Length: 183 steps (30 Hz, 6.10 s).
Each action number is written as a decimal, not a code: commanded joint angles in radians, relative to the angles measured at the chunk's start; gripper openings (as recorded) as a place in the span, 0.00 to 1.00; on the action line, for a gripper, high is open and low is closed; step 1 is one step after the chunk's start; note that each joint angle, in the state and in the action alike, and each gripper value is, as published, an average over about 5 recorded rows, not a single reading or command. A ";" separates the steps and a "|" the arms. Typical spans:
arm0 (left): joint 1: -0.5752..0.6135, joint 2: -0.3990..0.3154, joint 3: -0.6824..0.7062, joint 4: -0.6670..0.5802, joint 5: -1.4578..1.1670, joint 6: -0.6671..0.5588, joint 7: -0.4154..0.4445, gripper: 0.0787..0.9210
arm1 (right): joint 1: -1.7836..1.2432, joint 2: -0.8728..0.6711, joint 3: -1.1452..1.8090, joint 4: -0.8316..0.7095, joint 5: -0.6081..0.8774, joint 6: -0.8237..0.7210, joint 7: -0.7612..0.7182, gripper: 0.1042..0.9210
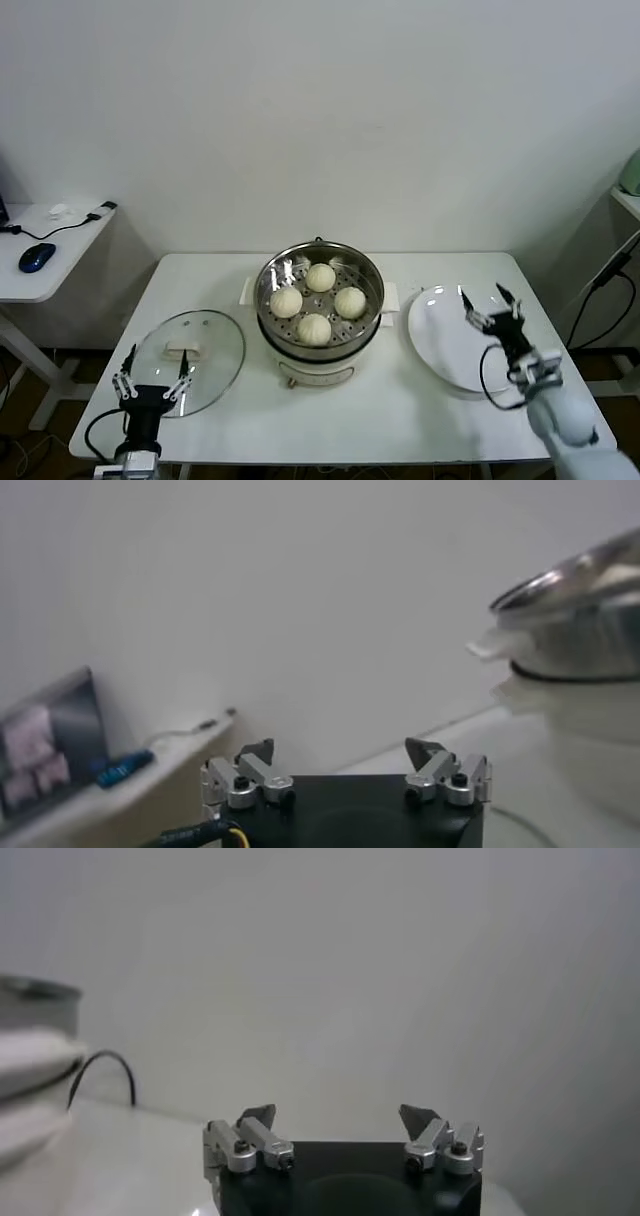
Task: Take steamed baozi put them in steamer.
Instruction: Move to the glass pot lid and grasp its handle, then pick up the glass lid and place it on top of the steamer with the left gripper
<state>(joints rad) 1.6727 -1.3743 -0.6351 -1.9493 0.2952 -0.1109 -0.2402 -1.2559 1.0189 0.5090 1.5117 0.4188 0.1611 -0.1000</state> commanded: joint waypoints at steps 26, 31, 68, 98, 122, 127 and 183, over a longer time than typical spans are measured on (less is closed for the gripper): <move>-0.273 0.111 0.019 0.530 1.005 0.000 -0.249 0.88 | -0.228 0.288 0.145 0.118 -0.161 0.014 0.033 0.88; -0.336 0.124 0.023 0.596 1.024 0.017 -0.254 0.88 | -0.244 0.293 0.152 0.132 -0.176 0.023 0.033 0.88; -0.391 0.078 0.041 0.650 0.993 0.056 -0.202 0.10 | -0.237 0.325 0.154 0.110 -0.222 0.047 0.028 0.88; -0.351 0.236 0.250 -0.269 0.865 0.622 0.415 0.06 | -0.249 0.302 0.177 0.177 -0.302 0.020 0.095 0.88; -0.629 -0.161 0.795 -0.003 1.302 0.840 0.537 0.06 | -0.250 0.302 0.172 0.108 -0.303 0.121 0.103 0.88; -0.652 -0.195 0.792 0.079 1.312 0.846 0.522 0.06 | -0.250 0.304 0.173 0.095 -0.304 0.149 0.114 0.88; -0.587 -0.082 0.770 -0.050 1.204 0.796 0.502 0.66 | -0.233 0.331 0.151 0.088 -0.295 0.197 0.141 0.88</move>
<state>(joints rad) 1.0622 -1.4892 0.1242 -1.8695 1.5595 0.6869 0.2320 -1.4836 1.3515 0.6711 1.5840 0.0843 0.3689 0.0428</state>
